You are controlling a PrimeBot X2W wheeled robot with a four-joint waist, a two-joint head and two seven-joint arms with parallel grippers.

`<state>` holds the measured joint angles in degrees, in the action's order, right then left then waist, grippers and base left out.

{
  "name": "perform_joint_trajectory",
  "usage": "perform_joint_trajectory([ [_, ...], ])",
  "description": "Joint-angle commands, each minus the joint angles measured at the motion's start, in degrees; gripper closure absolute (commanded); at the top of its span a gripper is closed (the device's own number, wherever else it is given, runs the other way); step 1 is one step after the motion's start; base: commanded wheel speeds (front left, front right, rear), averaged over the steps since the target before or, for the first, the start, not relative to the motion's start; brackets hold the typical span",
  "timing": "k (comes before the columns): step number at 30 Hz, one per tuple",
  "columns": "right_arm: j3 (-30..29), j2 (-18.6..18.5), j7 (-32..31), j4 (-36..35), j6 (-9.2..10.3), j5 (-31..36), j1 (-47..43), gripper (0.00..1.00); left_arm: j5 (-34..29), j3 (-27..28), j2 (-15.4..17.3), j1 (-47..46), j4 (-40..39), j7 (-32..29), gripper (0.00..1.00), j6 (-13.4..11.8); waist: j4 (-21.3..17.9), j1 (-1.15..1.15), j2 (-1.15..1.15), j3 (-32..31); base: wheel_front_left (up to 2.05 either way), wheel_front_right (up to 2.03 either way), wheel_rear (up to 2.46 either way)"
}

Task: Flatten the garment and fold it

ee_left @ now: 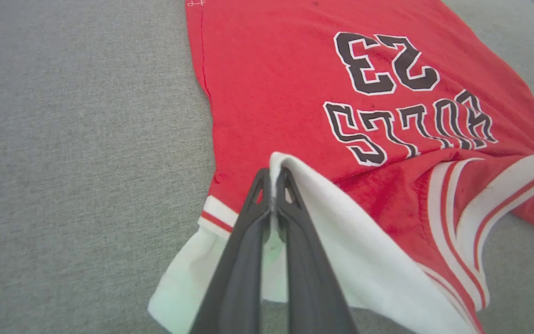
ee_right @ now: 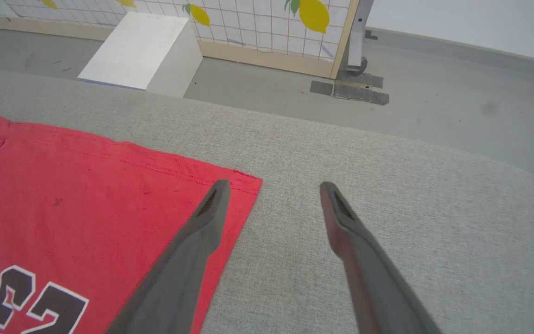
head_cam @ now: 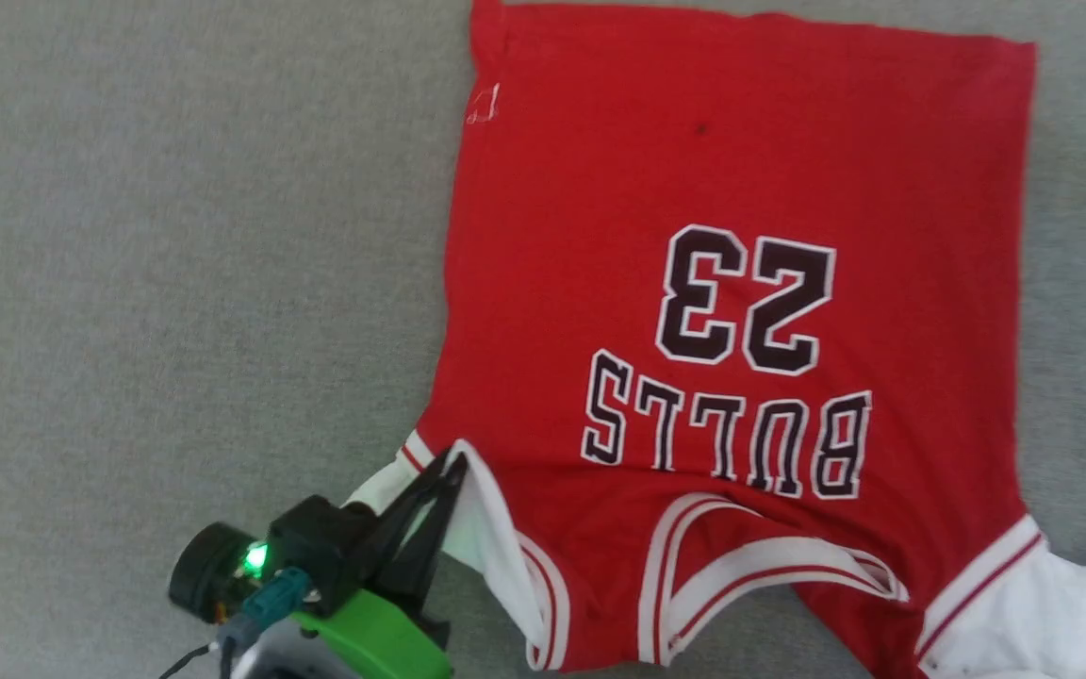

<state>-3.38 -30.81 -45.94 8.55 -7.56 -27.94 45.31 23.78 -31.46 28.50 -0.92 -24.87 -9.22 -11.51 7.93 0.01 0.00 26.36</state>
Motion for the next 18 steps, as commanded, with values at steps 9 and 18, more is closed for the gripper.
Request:
perform_joint_trajectory([
  [9, -3.57, 2.87, -5.93, 7.70, 0.08, 7.21, 3.09, 0.00, -1.11, -2.92, -3.26, -4.57, 1.32, 0.30, 1.00, 1.59, 9.93, -0.01, 0.00, 9.38, 0.00, 0.00, 0.00],
  [18, -3.82, 3.48, -5.54, 6.28, 0.08, 8.02, 2.46, 1.00, -1.11, -1.77, -3.01, -4.68, 2.30, 1.57, 1.00, 0.69, 6.93, -0.01, 0.00, 7.20, 0.00, 0.00, 0.00],
])
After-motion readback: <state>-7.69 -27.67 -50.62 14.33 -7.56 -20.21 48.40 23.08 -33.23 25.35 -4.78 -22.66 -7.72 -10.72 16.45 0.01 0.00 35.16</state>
